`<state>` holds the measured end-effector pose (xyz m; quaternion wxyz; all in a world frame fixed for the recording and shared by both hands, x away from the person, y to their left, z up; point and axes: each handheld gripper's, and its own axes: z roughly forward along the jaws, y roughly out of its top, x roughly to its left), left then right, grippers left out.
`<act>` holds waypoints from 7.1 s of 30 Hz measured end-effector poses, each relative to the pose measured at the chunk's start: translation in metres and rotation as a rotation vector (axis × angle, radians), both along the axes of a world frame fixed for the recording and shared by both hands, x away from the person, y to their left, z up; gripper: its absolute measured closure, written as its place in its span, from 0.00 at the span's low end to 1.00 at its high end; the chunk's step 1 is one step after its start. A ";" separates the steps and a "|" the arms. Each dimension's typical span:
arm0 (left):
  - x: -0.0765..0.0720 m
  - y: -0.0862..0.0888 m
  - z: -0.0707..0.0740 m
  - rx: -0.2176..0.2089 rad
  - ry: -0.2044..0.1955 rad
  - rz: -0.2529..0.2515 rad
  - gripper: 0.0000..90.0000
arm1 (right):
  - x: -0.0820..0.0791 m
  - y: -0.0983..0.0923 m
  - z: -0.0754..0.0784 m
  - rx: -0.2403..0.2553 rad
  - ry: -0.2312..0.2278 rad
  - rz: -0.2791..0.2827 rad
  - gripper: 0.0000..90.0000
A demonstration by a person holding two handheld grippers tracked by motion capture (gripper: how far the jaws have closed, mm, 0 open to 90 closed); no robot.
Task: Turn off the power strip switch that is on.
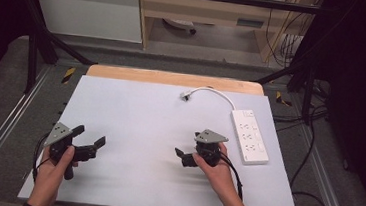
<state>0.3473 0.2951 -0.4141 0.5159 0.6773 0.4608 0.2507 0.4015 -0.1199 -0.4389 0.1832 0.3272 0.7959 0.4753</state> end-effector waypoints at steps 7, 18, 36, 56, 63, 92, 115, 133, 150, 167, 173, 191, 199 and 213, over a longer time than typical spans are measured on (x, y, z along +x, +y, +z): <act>-0.001 -0.003 0.000 0.006 -0.001 -0.014 0.06 | -0.002 0.001 0.003 -0.008 -0.012 0.001 0.06; -0.001 -0.004 0.001 0.003 -0.003 -0.018 0.06 | -0.001 0.003 0.009 0.000 -0.015 -0.010 0.06; 0.001 -0.008 -0.002 0.015 0.008 -0.027 0.06 | 0.026 0.001 0.034 0.047 0.018 -0.057 0.07; 0.001 -0.008 -0.003 0.011 0.011 -0.018 0.06 | 0.049 0.007 0.058 0.080 0.014 -0.097 0.05; 0.001 -0.008 -0.003 0.011 0.009 -0.015 0.06 | 0.054 0.007 0.064 0.088 0.007 -0.110 0.05; -0.001 -0.007 -0.003 0.016 0.011 -0.015 0.06 | 0.067 -0.047 0.075 0.134 -0.030 -0.251 0.07; 0.000 -0.007 -0.003 0.017 0.012 -0.016 0.06 | 0.073 -0.094 0.082 0.150 -0.038 -0.366 0.09; -0.001 -0.008 -0.003 0.014 0.008 -0.020 0.06 | 0.073 -0.110 0.081 0.143 -0.040 -0.406 0.10; -0.002 -0.007 -0.001 0.014 0.003 -0.021 0.06 | 0.072 -0.128 0.074 0.113 -0.036 -0.450 0.18; -0.003 -0.007 -0.001 0.016 0.003 -0.020 0.06 | 0.069 -0.157 0.073 0.114 -0.071 -0.512 0.46; -0.003 -0.008 -0.001 0.015 -0.003 -0.019 0.06 | 0.067 -0.162 0.071 0.108 -0.090 -0.522 0.56; -0.003 -0.008 -0.001 0.018 0.000 -0.020 0.06 | 0.064 -0.179 0.065 0.116 -0.107 -0.549 0.74; -0.003 -0.008 -0.001 0.019 -0.001 -0.019 0.06 | 0.064 -0.185 0.060 0.122 -0.097 -0.557 0.79; -0.003 -0.008 -0.001 0.020 0.002 -0.019 0.06 | 0.064 -0.193 0.051 0.096 -0.093 -0.587 0.86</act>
